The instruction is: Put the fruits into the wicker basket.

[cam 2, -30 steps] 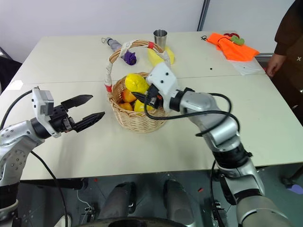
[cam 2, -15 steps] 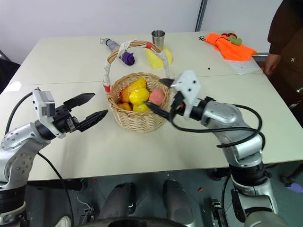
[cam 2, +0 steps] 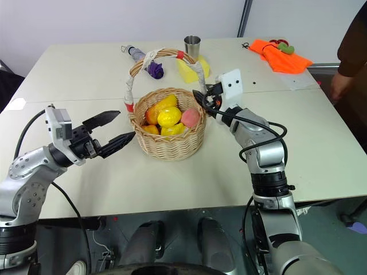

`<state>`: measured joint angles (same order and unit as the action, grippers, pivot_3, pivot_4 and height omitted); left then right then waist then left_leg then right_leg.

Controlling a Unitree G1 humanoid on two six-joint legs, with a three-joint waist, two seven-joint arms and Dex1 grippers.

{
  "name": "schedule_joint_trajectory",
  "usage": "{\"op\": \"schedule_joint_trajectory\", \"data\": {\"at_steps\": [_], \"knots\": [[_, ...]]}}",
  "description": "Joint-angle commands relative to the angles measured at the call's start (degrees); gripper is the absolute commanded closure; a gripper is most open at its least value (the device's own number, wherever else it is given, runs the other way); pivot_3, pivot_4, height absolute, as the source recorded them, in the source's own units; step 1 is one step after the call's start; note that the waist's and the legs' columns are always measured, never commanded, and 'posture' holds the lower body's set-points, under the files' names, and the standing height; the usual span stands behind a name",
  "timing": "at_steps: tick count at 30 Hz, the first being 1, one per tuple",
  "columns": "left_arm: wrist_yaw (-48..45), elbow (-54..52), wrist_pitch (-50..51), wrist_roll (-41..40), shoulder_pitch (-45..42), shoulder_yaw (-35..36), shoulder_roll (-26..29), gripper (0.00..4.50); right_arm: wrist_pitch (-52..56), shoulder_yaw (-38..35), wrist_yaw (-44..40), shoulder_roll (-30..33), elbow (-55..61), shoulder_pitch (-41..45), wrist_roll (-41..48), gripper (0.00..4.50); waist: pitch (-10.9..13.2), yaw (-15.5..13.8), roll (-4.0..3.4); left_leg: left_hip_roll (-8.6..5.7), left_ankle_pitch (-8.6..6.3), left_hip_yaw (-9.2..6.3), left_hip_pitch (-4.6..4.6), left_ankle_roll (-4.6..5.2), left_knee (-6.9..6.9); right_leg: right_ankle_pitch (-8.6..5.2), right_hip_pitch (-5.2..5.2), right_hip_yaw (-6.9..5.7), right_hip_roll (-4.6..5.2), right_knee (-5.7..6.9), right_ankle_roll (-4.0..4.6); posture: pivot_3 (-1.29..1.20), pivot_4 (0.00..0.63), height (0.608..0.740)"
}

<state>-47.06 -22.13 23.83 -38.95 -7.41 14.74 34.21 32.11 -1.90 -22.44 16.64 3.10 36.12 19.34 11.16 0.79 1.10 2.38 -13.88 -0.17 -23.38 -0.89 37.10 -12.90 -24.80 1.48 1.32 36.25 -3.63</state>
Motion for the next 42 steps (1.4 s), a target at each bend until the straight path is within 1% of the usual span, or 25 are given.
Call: {"op": "schedule_joint_trajectory", "data": {"at_steps": [1, 2, 4, 6, 8, 12, 15, 19, 21, 22, 24, 25, 26, 31, 34, 36, 40, 42], "knots": [[0.7, -1.8, -1.5, 0.0, 0.2, 1.2, 0.1, 0.00, -0.6, -3.6, 0.0, 0.7, 3.8, 1.2, 2.0, 3.98, 0.0, 0.0, 0.00, 0.00, 0.00, 0.00, 0.00, 0.00, 0.00, -0.05, 0.00, 0.00, 0.00, 0.00, 0.09, 0.00, 0.150, 0.740], [0.8, -1.8, -1.6, 0.0, 0.2, 1.1, 0.1, 0.00, -0.7, -4.3, -0.2, 1.4, 5.0, 0.7, 2.2, 4.47, 0.0, 0.0, 0.00, 0.00, 0.00, 0.00, 0.00, 0.00, 0.00, -0.06, 0.00, 0.00, 0.00, 0.00, 0.11, 0.00, 0.150, 0.740], [1.0, -1.6, -1.7, 0.1, 0.1, 0.8, 0.1, 0.00, -1.2, -5.6, -0.2, 2.8, 6.4, -0.1, 2.3, 4.49, 0.0, 0.0, -0.03, 0.00, 0.00, 0.00, 0.00, 0.00, 0.01, -0.06, 0.00, 0.00, 0.00, 0.00, 0.11, 0.00, 0.150, 0.740], [1.2, -1.3, -1.9, 0.2, -0.1, 0.5, 0.0, 0.00, -2.5, -8.8, 1.2, 4.6, 5.7, -0.9, 1.7, 4.49, 0.0, 0.0, -0.03, 0.00, 0.00, 0.00, 0.00, 0.00, 0.00, -0.06, 0.00, 0.00, 0.00, 0.00, 0.11, 0.00, 0.150, 0.740], [1.0, -0.7, -2.2, 0.5, -0.5, 0.0, -0.1, 0.00, -5.1, -13.8, 4.9, 7.9, 2.4, -1.7, -1.2, 4.49, 0.0, -0.2, -0.02, 0.00, 0.00, 0.00, 0.00, 0.00, 0.00, -0.06, 0.00, 0.00, 0.00, 0.00, 0.10, 0.00, 0.150, 0.740], [0.9, 0.1, -2.5, 1.1, -1.4, -1.1, -0.7, 0.00, -8.3, -19.4, 10.5, 12.0, -4.0, -1.0, -3.9, 4.49, 0.0, -0.1, -0.02, -0.10, 0.00, 0.04, -0.02, 0.00, 0.02, -0.07, 0.02, 0.02, 0.09, -0.06, 0.11, 0.00, 0.150, 0.740], [0.8, 0.7, -2.6, 1.5, -2.1, -1.8, -1.2, 0.00, -9.8, -21.4, 13.1, 13.8, -8.8, 0.0, -5.2, 4.49, 0.0, 0.3, -0.03, -0.11, 0.00, 0.05, 0.01, 0.00, 0.00, -0.06, 0.02, 0.04, 0.08, -0.06, 0.11, 0.00, 0.150, 0.740], [0.9, 1.6, -3.0, 2.3, -3.3, -2.8, -1.8, 0.00, -12.1, -23.1, 14.5, 15.2, -15.8, 1.9, -5.5, 4.49, 0.0, 0.9, -0.05, 0.05, 0.00, 0.06, 0.07, 0.01, -0.04, -0.05, 0.02, 0.15, -0.15, -0.03, 0.12, 0.00, 0.150, 0.740], [1.0, 1.7, -3.1, 2.6, -3.5, -3.0, -1.9, 0.00, -13.1, -23.4, 14.1, 15.7, -17.1, 1.8, -5.3, 3.51, 0.0, 1.1, -0.07, 0.13, 0.00, 0.04, 0.08, 0.02, -0.05, -0.03, 0.02, 0.15, -0.24, -0.02, 0.09, 0.00, 0.150, 0.740], [1.2, 1.7, -3.1, 2.7, -3.4, -2.9, -2.0, 0.00, -13.4, -23.4, 13.6, 15.9, -16.5, 1.2, -5.1, 3.11, 0.0, 1.2, -0.07, 0.20, -0.01, 0.03, 0.08, 0.03, -0.06, 0.01, 0.01, 0.15, -0.30, -0.01, 0.03, 0.00, 0.150, 0.740], [1.3, 1.6, -3.1, 2.7, -3.1, -2.7, -1.9, 0.00, -14.1, -23.2, 12.2, 16.5, -14.7, -0.6, -4.9, 2.13, 0.0, 1.3, -0.07, 0.27, -0.03, 0.03, 0.08, 0.06, -0.06, 0.04, 0.01, 0.14, -0.37, -0.01, -0.02, 0.00, 0.150, 0.740], [1.4, 1.5, -3.1, 2.7, -2.9, -2.5, -1.8, 0.00, -14.7, -23.1, 11.3, 16.9, -13.5, -1.7, -4.8, 1.54, 0.0, 1.2, -0.07, 0.29, -0.04, 0.02, 0.08, 0.07, -0.06, 0.04, 0.01, 0.15, -0.38, -0.01, -0.02, 0.00, 0.150, 0.740], [1.4, 1.4, -3.0, 2.6, -2.7, -2.4, -1.8, 0.00, -15.2, -23.0, 9.8, 17.3, -12.1, -3.2, -4.5, 1.10, 0.0, 1.2, -0.07, 0.30, -0.04, 0.02, 0.08, 0.09, -0.06, 0.03, 0.01, 0.14, -0.39, -0.02, -0.02, 0.00, 0.150, 0.740], [1.5, 1.7, -2.9, 2.7, -1.8, -1.8, -1.4, 0.00, -17.6, -24.1, 1.2, 19.6, -3.3, -14.3, -1.7, 1.10, 0.0, 0.8, -0.07, 0.32, -0.05, 0.02, 0.08, 0.10, -0.06, 0.02, 0.01, 0.14, -0.41, -0.03, 0.00, 0.00, 0.150, 0.740], [1.6, 2.2, -2.7, 2.7, -1.6, -1.2, -1.0, 0.00, -18.1, -25.8, -1.3, 20.0, 0.3, -19.8, 0.3, 1.10, 0.0, 0.3, -0.08, 0.32, -0.05, 0.05, 0.09, 0.10, -0.03, -0.05, 0.02, 0.14, -0.41, -0.03, 0.12, 0.00, 0.150, 0.740], [1.8, 2.9, -2.4, 2.8, -1.2, -0.6, -0.6, 0.00, -17.8, -25.9, -5.6, 20.4, 3.6, -23.9, 2.6, 1.10, 0.0, 0.3, -0.09, 0.33, -0.05, 0.07, 0.11, 0.10, -0.01, -0.02, 0.02, 0.16, -0.41, -0.03, 0.21, 0.00, 0.150, 0.740], [4.4, 4.7, -0.2, 5.0, -0.7, -0.4, 1.2, 0.00, -15.4, -22.6, -14.4, 21.2, 11.8, -31.0, 7.7, 1.10, 0.0, 0.4, -0.09, 0.38, -0.05, 0.07, 0.16, 0.10, 0.00, -0.03, 0.04, 0.16, -0.47, -0.03, 0.22, 0.00, 0.150, 0.740], [6.0, 5.3, -0.4, 7.0, -0.3, -0.8, 1.6, 0.00, -14.1, -19.3, -17.8, 21.3, 15.5, -33.3, 9.3, 1.10, 0.0, 0.4, -0.09, 0.42, -0.05, 0.07, 0.19, 0.10, -0.01, -0.04, 0.04, 0.17, -0.50, -0.03, 0.21, 0.00, 0.150, 0.740]]}}
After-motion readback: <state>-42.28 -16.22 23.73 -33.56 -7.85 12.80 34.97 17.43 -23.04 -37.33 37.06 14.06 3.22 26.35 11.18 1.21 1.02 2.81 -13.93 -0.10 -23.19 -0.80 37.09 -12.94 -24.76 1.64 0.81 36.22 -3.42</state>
